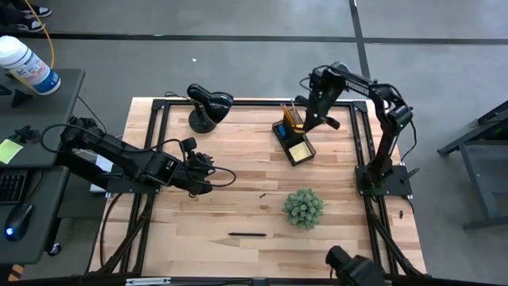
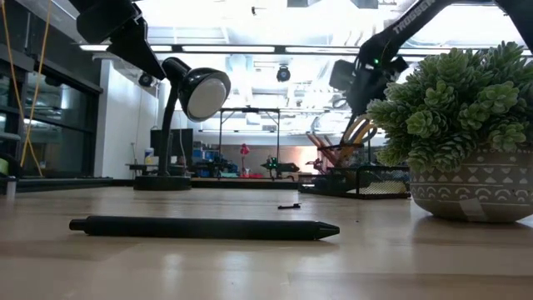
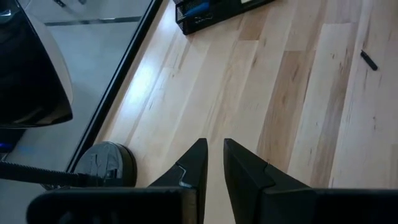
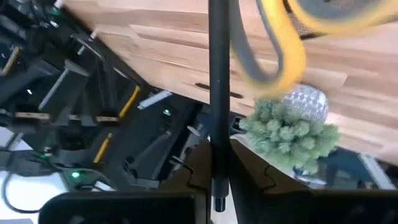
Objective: Pick and place office supplies into organizer
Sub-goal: Put the top black pen into the desk organizer, then put the black pen into the desk organizer
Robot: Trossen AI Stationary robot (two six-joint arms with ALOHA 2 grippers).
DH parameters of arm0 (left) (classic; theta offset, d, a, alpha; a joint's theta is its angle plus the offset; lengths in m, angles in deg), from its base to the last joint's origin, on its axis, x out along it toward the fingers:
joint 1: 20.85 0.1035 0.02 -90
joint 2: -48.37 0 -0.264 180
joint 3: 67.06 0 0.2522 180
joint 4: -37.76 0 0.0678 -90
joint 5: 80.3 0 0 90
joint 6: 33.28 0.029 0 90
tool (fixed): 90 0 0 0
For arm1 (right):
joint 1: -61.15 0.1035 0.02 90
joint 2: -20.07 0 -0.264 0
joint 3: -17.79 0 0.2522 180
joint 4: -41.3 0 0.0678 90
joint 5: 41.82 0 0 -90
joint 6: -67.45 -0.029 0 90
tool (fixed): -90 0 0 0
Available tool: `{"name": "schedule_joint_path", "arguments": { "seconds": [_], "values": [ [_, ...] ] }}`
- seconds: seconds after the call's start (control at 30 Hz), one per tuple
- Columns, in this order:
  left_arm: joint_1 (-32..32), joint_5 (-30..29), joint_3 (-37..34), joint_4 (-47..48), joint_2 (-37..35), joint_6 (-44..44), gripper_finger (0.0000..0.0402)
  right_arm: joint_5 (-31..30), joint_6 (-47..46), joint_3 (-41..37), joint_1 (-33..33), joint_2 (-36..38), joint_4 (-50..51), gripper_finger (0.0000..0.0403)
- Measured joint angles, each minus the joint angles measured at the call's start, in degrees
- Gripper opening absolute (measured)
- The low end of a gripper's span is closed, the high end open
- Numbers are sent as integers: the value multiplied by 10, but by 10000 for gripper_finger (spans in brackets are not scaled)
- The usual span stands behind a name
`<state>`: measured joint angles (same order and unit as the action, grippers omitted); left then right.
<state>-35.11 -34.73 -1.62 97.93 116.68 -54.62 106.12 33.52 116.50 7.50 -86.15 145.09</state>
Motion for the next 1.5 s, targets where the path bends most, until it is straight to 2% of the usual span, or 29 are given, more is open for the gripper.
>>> {"name": "schedule_joint_path", "arguments": {
  "seconds": [0.2, 0.37, 0.57, 0.83, 1.03, 1.43, 1.5],
  "values": [
    [0, 0, 0, 0, 0, 0, 42, -14, 59, -33, 0, 1, -3, 29],
    [0, -2, 0, 0, 0, 4, 42, -20, 41, -18, -6, 0, 1, 29],
    [0, -3, 0, -1, 0, 5, 42, -36, 18, -1, -24, 0, 1, 51],
    [0, -4, 0, -1, 0, 5, 42, 13, 28, 1, -18, 0, 0, 51],
    [0, -8, 0, -1, 0, 5, 42, -20, 55, 1, -18, 0, 0, 64],
    [0, -8, 0, 0, 0, 5, 42, -27, 86, 2, -19, 0, -14, 96],
    [0, -8, 0, 0, 0, 5, 42, -45, 106, 16, -10, -1, -11, 96]
  ]
}}
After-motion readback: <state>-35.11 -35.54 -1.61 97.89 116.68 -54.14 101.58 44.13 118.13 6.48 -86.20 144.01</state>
